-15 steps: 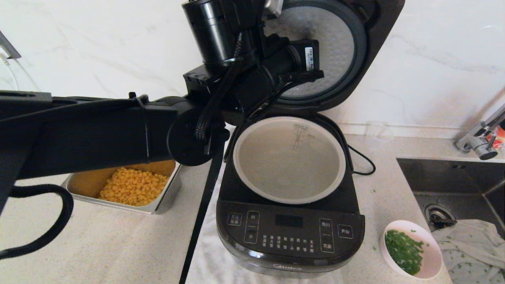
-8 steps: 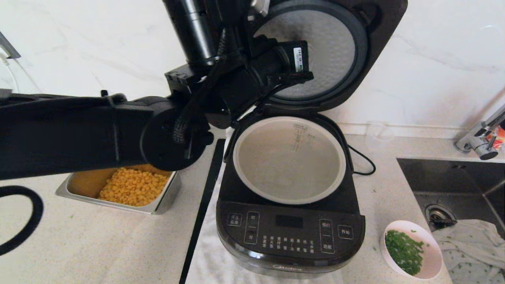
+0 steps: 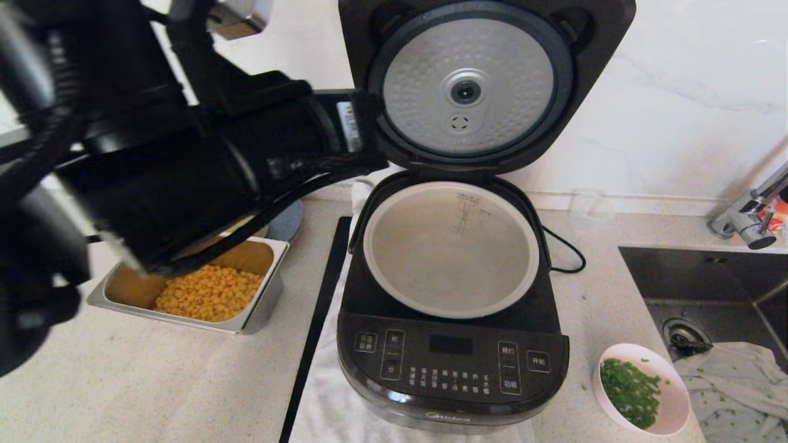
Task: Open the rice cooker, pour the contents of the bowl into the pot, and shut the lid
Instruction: Turn on the tap
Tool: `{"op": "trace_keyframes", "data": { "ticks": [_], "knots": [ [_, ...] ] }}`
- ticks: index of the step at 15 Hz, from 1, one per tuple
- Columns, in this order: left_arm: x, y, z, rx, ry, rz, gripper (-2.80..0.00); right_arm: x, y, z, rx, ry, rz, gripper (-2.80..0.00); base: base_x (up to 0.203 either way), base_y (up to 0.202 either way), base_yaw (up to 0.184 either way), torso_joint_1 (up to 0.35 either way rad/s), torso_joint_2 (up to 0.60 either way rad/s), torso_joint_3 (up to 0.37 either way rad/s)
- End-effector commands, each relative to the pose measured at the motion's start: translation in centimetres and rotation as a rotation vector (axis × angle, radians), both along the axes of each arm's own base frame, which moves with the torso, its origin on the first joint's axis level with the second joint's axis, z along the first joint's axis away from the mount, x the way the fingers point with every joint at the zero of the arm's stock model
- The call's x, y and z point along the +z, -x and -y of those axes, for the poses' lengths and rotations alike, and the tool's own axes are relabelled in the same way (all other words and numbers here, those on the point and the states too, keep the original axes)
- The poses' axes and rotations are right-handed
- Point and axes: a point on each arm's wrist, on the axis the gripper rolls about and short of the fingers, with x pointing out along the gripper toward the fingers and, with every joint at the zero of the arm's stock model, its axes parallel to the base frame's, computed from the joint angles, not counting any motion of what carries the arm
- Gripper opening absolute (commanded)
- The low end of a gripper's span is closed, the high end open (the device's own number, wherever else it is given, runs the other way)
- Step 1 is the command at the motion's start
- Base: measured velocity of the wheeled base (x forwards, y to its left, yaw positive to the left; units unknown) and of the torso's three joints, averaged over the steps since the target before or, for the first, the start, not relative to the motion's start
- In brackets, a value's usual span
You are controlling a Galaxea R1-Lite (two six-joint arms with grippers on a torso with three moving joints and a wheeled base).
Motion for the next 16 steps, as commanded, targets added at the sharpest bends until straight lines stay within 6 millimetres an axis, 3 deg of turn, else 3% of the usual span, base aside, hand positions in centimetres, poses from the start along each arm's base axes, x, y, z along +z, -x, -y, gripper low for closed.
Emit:
{"op": "trace_keyframes", "data": {
  "ticks": [1,5,8,12,14,16],
  "knots": [
    [-0.7,4.8,-6.5,0.092,0.008,0.001,-2.80,0.0,0.0,0.0,0.001,0.001,-0.001,-2.80,0.000,0.000,0.000,0.000,0.00,0.000],
    [-4.1,10.5,-15.6,0.498,0.016,-0.011,-2.80,0.0,0.0,0.0,0.001,0.001,0.001,-2.80,0.000,0.000,0.000,0.000,0.00,0.000],
    [-7.0,16.0,-19.1,0.738,0.037,-0.007,-2.80,0.0,0.0,0.0,0.001,0.001,0.000,-2.80,0.000,0.000,0.000,0.000,0.00,0.000],
    [-13.5,20.4,-20.4,1.021,0.034,-0.026,-2.80,0.0,0.0,0.0,0.001,0.001,0.002,-2.80,0.000,0.000,0.000,0.000,0.00,0.000],
    [-17.3,21.7,-20.4,1.026,0.033,-0.018,-2.80,0.0,0.0,0.0,0.001,0.001,0.002,-2.80,0.000,0.000,0.000,0.000,0.00,0.000],
    [-20.1,22.6,-20.2,0.916,0.025,0.018,-2.80,0.0,0.0,0.0,0.001,0.001,-0.001,-2.80,0.000,0.000,0.000,0.000,0.00,0.000]
  ]
}}
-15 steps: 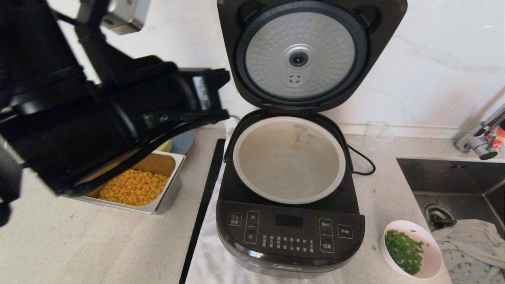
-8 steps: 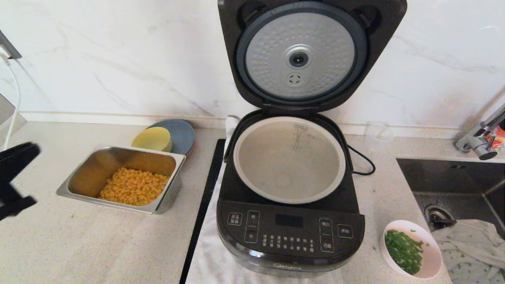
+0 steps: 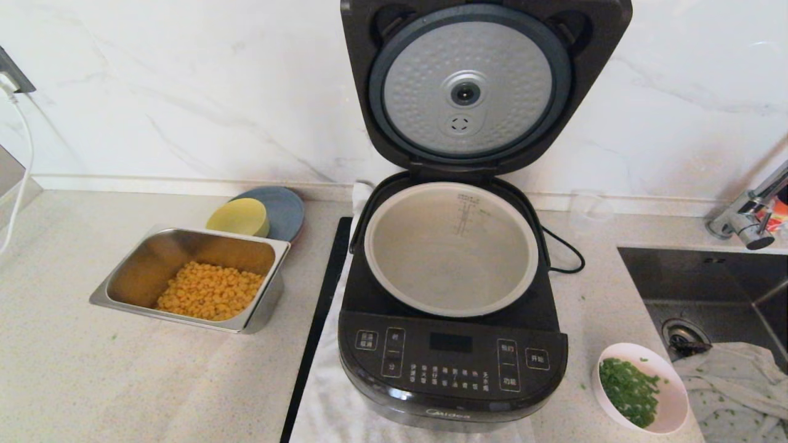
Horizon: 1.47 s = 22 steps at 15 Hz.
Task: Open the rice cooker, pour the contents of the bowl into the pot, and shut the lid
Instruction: Turn on the tap
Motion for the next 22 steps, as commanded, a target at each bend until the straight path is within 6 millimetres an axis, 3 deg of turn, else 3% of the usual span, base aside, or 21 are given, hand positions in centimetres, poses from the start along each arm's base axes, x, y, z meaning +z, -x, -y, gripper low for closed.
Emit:
{"op": "trace_keyframes", "data": {
  "ticks": [1,5,22],
  "knots": [
    [-3.3,1.8,0.3,-0.164,-0.026,0.081,-2.80,0.0,0.0,0.0,0.001,0.001,0.002,-2.80,0.000,0.000,0.000,0.000,0.00,0.000],
    [-5.9,1.4,1.1,-0.477,-0.133,-0.103,-2.80,0.0,0.0,0.0,0.001,0.001,0.001,-2.80,0.000,0.000,0.000,0.000,0.00,0.000],
    [-5.8,1.4,1.1,-0.476,-0.117,-0.083,-2.80,0.2,0.1,0.0,-0.004,0.011,-0.008,-2.80,0.000,0.000,0.000,0.000,0.00,0.000]
  ]
}}
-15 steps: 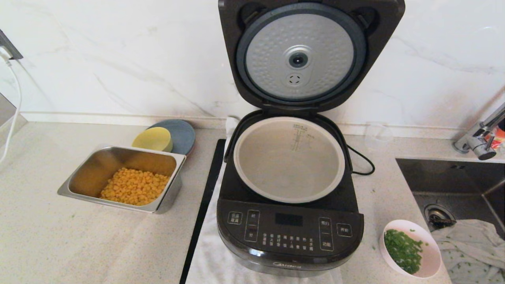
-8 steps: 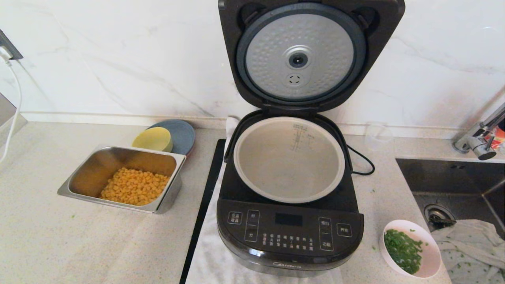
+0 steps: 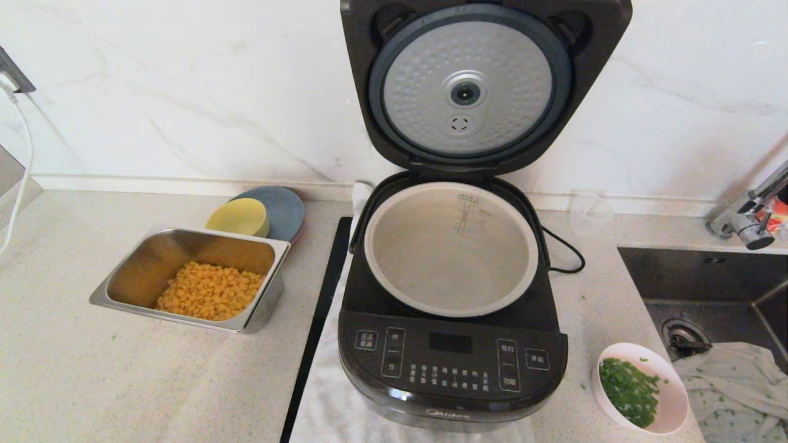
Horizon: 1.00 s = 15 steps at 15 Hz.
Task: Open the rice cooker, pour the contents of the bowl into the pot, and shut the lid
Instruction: Turn on the tap
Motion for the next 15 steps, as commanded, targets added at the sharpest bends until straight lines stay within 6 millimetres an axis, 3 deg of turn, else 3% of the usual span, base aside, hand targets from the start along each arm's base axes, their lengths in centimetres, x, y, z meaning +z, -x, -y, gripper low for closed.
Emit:
{"op": "trace_keyframes", "data": {
  "ticks": [1,4,7,12,15],
  "knots": [
    [-0.2,0.0,0.0,0.000,-0.001,-0.005,-2.80,0.5,0.3,0.0,-0.003,-0.012,-0.025,-2.80,0.000,0.000,0.000,0.000,0.00,0.000],
    [-0.2,0.0,0.0,0.000,-0.001,-0.004,-2.80,5.0,2.0,0.0,-0.012,-0.084,0.009,-2.80,0.000,0.000,0.000,0.000,0.00,0.000],
    [-0.2,0.0,0.0,0.000,-0.001,-0.004,-2.80,7.2,2.4,0.1,-0.034,-0.020,0.007,-2.80,0.000,0.000,0.000,0.000,0.00,0.000],
    [-0.2,0.0,0.0,0.000,-0.001,-0.005,-2.80,9.8,-1.0,0.2,-0.078,0.078,-0.148,-2.80,0.000,0.000,0.000,0.000,0.00,0.000],
    [-0.2,0.0,0.0,0.000,-0.001,-0.005,-2.80,11.3,-4.3,0.3,-0.133,0.134,-0.233,-2.80,0.000,0.000,0.000,0.000,0.00,0.000]
  ]
}}
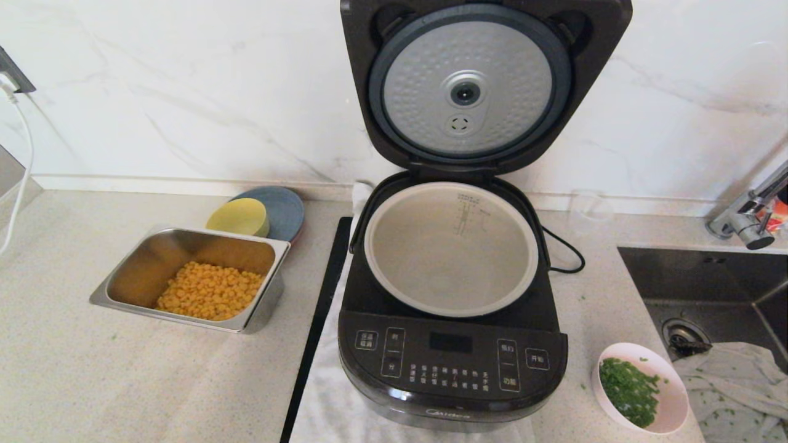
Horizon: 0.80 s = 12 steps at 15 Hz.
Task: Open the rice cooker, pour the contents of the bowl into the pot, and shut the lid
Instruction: Turn on the tap
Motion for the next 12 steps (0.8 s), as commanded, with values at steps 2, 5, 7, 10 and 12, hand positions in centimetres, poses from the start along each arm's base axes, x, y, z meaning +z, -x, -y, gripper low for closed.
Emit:
{"op": "trace_keyframes", "data": {
  "ticks": [2,5,7,10,12],
  "knots": [
    [-0.2,0.0,0.0,0.000,-0.008,-0.005,-2.80,1.5,-5.3,0.3,-0.085,0.038,-0.143,-2.80,0.000,0.000,0.000,0.000,0.00,0.000],
    [-0.2,0.0,0.0,0.000,-0.005,-0.004,-2.80,2.5,-9.2,0.5,-0.159,0.069,-0.198,-2.80,0.000,0.000,0.000,0.000,0.00,0.000],
    [-0.2,0.0,0.0,0.003,0.003,-0.004,-2.80,2.9,-11.7,0.7,-0.199,0.084,-0.235,-2.80,0.000,0.000,0.000,0.000,0.00,0.000],
    [-0.1,0.0,0.0,0.018,0.042,-0.004,-2.80,3.2,-15.0,1.1,-0.282,0.166,-0.238,-2.80,0.000,0.000,0.000,0.000,0.00,0.000],
    [-0.2,0.0,-0.1,0.033,0.062,-0.004,-2.80,2.9,-17.2,2.0,-0.346,0.218,-0.228,-2.80,0.000,0.000,0.000,0.000,0.00,0.000]
  ]
}}
